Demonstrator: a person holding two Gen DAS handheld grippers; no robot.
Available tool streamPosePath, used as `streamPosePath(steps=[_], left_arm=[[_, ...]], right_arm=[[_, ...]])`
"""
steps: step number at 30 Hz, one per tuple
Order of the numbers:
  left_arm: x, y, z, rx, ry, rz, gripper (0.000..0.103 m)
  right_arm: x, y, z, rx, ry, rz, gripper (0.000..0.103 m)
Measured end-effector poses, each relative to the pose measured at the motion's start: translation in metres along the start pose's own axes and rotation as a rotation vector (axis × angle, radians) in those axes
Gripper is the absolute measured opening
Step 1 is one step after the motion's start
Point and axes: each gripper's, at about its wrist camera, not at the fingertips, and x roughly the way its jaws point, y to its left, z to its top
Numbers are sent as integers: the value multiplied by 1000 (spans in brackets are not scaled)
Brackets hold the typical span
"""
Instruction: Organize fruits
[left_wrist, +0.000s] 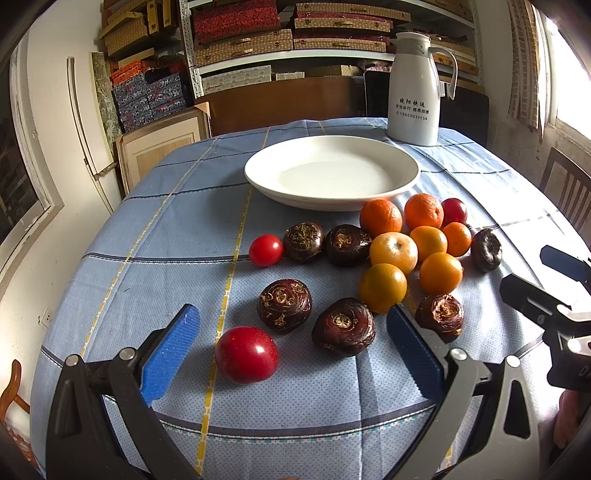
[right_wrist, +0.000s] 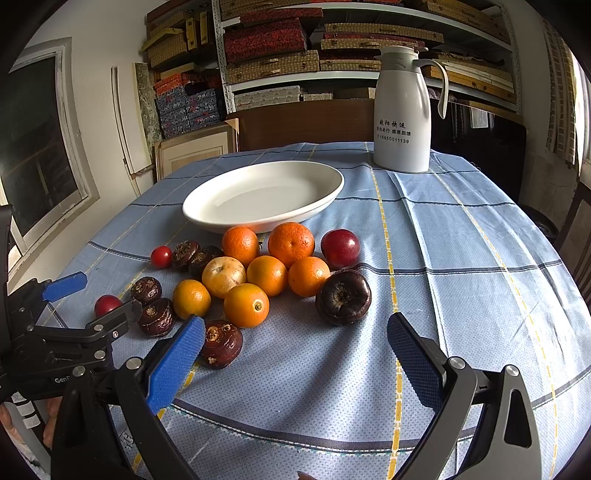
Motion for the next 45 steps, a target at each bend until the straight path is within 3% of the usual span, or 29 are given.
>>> streamPosePath(steps=[45], left_arm=[[3, 1, 2, -1, 14, -1, 99]], right_arm=[[0, 1, -1, 1, 4, 1, 100]])
